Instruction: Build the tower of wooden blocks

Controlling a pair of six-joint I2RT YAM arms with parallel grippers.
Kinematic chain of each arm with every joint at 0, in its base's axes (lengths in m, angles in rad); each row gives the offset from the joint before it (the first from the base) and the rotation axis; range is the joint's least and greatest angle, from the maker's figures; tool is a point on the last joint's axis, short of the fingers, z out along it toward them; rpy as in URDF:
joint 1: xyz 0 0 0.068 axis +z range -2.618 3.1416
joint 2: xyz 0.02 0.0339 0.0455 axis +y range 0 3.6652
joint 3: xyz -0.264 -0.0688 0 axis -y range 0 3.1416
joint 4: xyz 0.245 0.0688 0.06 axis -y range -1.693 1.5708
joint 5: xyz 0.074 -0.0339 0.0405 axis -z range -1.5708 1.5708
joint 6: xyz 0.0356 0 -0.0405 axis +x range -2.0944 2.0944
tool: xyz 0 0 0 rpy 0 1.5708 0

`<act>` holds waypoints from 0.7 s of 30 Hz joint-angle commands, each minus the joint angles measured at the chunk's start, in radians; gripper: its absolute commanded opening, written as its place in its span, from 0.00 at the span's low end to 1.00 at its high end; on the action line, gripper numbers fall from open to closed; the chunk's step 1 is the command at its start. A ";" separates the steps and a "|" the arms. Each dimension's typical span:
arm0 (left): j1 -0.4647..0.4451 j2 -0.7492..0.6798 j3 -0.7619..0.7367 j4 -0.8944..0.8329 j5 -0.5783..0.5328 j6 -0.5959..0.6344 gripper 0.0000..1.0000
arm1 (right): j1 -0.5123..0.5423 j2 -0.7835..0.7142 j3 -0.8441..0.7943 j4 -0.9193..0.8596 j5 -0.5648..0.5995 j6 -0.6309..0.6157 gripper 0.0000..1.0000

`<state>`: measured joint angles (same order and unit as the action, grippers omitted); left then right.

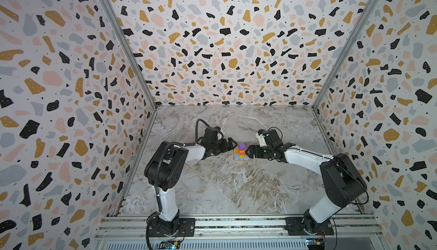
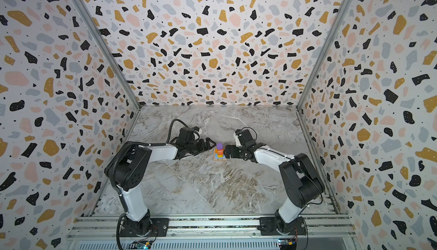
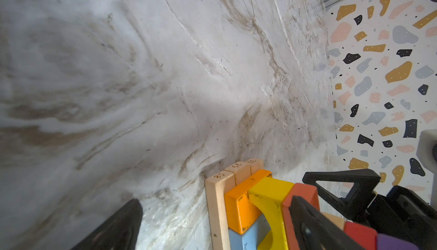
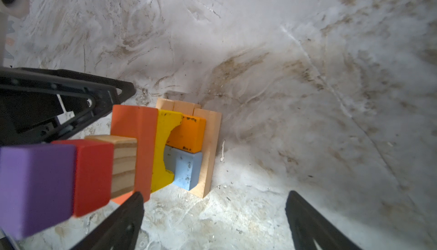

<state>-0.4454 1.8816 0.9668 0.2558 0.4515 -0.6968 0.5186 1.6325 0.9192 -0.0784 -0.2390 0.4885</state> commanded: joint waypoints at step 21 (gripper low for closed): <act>-0.010 0.040 0.013 -0.046 -0.008 0.010 1.00 | 0.008 -0.006 0.028 -0.027 0.007 -0.010 0.95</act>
<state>-0.4477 1.8912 0.9775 0.2558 0.4515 -0.6956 0.5205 1.6409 0.9192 -0.0822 -0.2386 0.4881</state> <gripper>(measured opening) 0.997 0.947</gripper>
